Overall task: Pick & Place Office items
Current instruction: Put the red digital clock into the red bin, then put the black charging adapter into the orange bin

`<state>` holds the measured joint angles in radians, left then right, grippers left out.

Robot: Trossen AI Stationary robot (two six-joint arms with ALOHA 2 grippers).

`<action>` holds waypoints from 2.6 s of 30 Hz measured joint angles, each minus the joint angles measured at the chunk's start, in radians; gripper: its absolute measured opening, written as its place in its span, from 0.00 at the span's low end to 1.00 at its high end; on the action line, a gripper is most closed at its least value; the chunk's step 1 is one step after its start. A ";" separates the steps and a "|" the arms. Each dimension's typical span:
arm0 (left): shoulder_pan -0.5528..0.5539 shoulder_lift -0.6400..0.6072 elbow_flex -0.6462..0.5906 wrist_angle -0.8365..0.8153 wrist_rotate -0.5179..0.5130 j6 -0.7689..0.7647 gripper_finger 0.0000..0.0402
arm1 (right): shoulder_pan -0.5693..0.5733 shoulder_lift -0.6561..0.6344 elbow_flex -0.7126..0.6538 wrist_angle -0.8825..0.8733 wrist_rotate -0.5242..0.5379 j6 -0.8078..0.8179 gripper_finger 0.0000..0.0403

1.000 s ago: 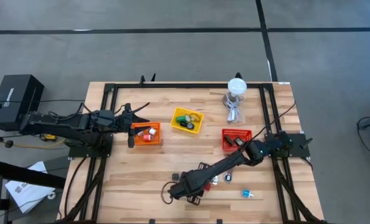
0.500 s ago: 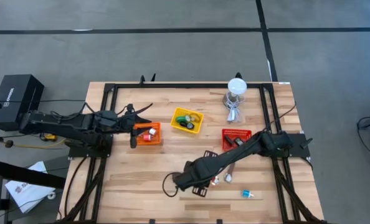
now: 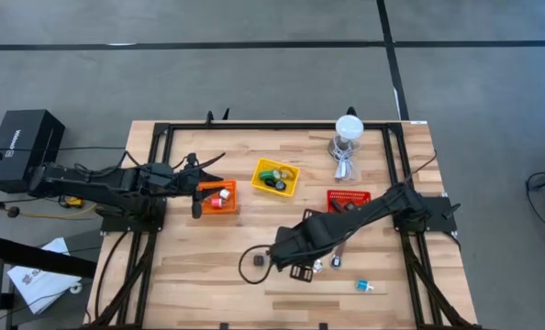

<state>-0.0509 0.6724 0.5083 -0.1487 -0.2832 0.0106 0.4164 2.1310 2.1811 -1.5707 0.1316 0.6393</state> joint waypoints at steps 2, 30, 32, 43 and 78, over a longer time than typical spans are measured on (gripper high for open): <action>0.000 0.000 0.000 0.000 0.000 0.000 0.27 | 0.000 -0.018 0.000 0.000 0.002 -0.012 0.39; 0.000 0.000 0.000 0.017 0.000 -0.039 0.27 | -0.169 -0.831 -1.355 0.615 0.136 0.387 0.41; 0.000 0.000 0.000 0.017 0.001 -0.039 0.27 | -0.182 -0.829 -1.380 0.649 0.136 0.361 0.39; 0.000 0.000 0.000 0.026 0.000 -0.044 0.27 | -0.262 -0.745 -1.387 0.639 0.159 0.348 0.52; -0.146 0.322 -0.001 0.394 0.191 -0.124 0.27 | -0.042 -1.358 -1.593 1.267 0.262 -0.336 0.61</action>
<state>-0.1965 0.9945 0.5076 0.2457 -0.0918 -0.1131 0.3740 0.7725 0.5878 -0.3032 0.3935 0.3031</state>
